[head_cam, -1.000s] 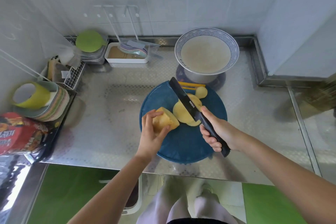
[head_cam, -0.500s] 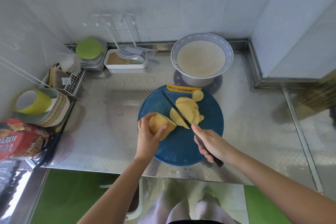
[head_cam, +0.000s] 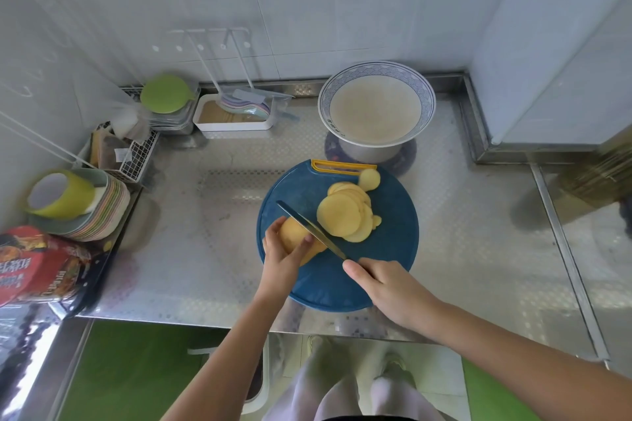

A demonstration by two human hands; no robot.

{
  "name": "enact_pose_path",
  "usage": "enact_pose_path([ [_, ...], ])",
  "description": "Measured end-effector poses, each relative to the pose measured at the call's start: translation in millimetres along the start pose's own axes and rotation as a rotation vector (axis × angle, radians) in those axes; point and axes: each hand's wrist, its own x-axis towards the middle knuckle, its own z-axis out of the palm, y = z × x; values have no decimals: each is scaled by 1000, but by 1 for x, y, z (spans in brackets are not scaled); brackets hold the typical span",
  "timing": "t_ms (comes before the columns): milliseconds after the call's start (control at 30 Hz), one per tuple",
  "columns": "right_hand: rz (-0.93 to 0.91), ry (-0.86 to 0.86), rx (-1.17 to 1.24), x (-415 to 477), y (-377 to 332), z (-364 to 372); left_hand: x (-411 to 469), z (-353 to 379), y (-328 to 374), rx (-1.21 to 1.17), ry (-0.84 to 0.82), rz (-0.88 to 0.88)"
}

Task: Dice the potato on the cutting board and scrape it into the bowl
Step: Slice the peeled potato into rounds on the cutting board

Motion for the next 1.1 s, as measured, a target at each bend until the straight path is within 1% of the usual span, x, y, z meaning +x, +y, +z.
enact_pose_path([
  [267,-26,5,-23,-6,-1,1,-4,5,3,-25,32,-19],
  [433,-56,-12,-60,-9,1,2,-4,7,6,-15,52,-61],
  [867,-47,-17,-59,-9,2,1,-7,9,13,-21,82,-80],
  [1100,-39,-32,-13,-7,4,-1,-7,10,15,-25,89,-79],
])
